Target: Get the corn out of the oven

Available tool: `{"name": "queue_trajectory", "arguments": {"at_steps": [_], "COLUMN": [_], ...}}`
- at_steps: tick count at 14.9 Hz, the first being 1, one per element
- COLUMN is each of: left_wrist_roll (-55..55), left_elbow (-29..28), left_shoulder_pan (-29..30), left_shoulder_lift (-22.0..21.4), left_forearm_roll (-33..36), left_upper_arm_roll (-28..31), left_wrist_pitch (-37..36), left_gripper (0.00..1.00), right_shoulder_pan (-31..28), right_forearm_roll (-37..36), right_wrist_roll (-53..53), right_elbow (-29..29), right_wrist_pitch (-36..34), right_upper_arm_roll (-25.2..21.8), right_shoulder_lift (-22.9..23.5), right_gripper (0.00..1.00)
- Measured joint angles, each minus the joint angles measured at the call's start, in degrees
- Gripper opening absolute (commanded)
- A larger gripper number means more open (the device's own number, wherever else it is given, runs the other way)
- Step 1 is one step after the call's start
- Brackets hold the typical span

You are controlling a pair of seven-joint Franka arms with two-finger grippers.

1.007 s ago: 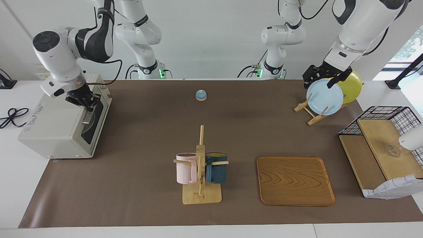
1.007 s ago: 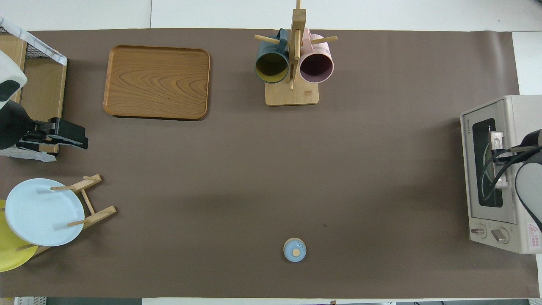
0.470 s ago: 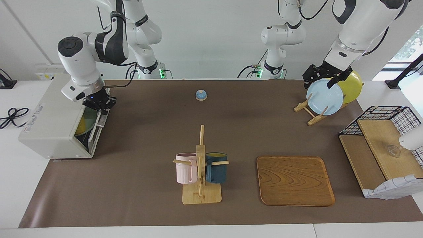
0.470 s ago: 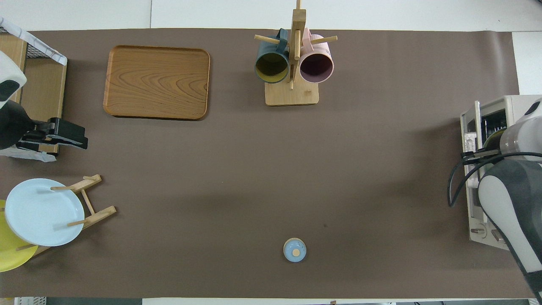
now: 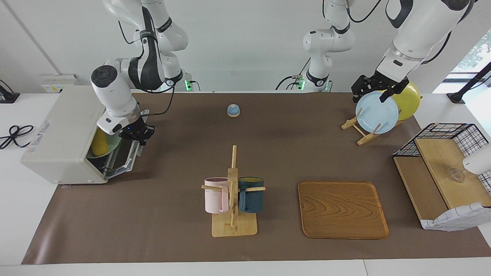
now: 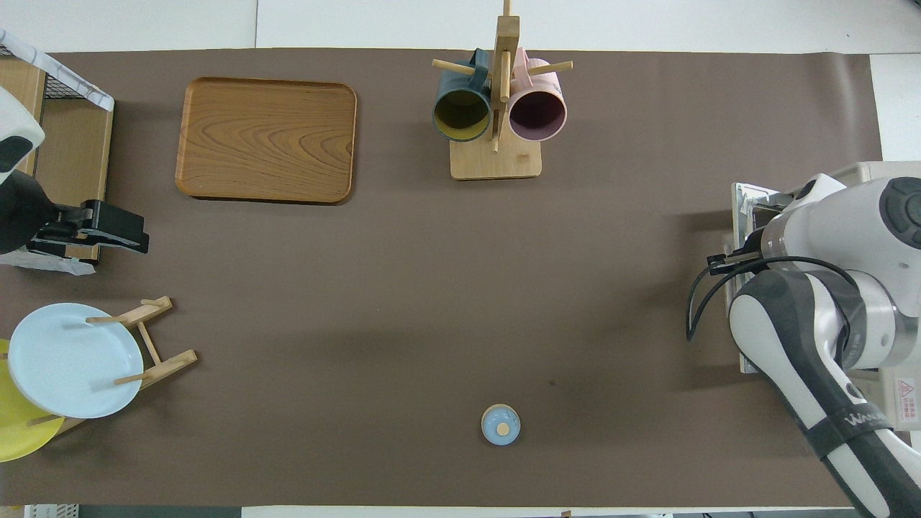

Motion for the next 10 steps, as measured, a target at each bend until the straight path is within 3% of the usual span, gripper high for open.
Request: {"name": "queue_trajectory", "arguments": {"at_steps": [10], "left_wrist_roll": [0.00], "left_elbow": [0.01], "left_shoulder_pan": [0.01], "left_shoulder_lift": [0.00], "left_forearm_roll": [0.00], "left_upper_arm_roll": [0.00], "left_wrist_pitch": [0.01], "left_gripper": [1.00], "right_shoulder_pan": [0.86], "right_forearm_roll": [-1.09], "right_wrist_roll": [4.74], "right_elbow": [-0.86], "right_wrist_pitch": [9.42], "right_upper_arm_roll": [0.63], "right_shoulder_lift": [8.37], "right_gripper": [0.00]}}
